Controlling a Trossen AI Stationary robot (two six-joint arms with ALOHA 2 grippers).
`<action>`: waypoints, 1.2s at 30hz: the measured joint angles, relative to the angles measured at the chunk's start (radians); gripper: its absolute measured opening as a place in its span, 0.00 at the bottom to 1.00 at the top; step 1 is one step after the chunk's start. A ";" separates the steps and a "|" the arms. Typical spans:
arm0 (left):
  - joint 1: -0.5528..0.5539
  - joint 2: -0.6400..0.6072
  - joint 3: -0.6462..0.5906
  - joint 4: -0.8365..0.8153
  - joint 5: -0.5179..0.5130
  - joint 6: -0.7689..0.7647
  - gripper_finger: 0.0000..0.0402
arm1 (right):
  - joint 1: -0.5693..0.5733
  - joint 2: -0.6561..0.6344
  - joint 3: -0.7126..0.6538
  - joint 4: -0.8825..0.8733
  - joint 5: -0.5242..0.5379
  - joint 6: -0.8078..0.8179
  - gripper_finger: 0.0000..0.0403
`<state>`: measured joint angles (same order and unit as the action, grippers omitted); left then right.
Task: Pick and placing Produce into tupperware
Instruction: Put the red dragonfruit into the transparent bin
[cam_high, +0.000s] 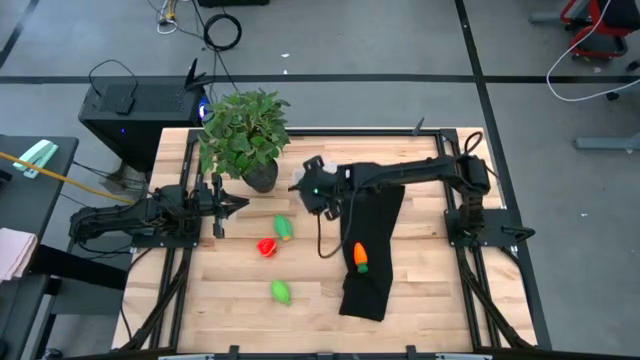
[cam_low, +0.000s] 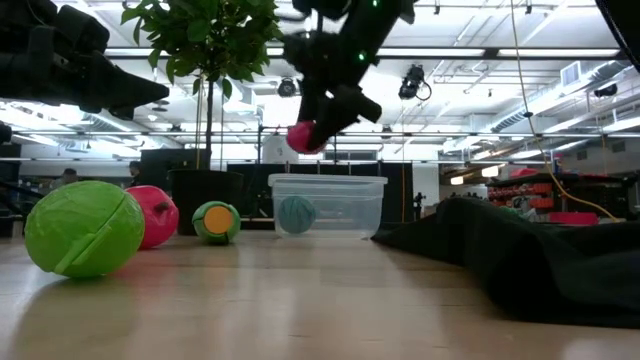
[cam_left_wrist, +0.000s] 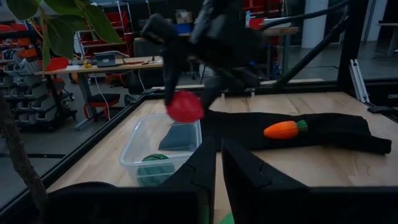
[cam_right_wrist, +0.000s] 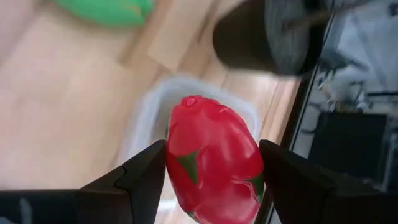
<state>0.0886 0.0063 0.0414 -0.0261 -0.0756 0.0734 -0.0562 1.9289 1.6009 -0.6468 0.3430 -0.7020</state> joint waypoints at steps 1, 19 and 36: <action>0.000 0.000 0.000 0.000 0.000 0.000 0.08 | -0.013 0.000 -0.001 -0.007 -0.004 0.003 0.62; 0.000 0.000 0.000 0.000 0.000 0.000 0.08 | -0.139 0.000 -0.006 -0.041 -0.127 0.076 0.62; 0.000 0.000 0.000 0.000 0.000 0.000 0.10 | -0.175 0.000 -0.006 -0.057 -0.254 0.203 0.62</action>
<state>0.0883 0.0063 0.0414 -0.0261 -0.0754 0.0738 -0.2315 1.9289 1.5944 -0.7040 0.0887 -0.4988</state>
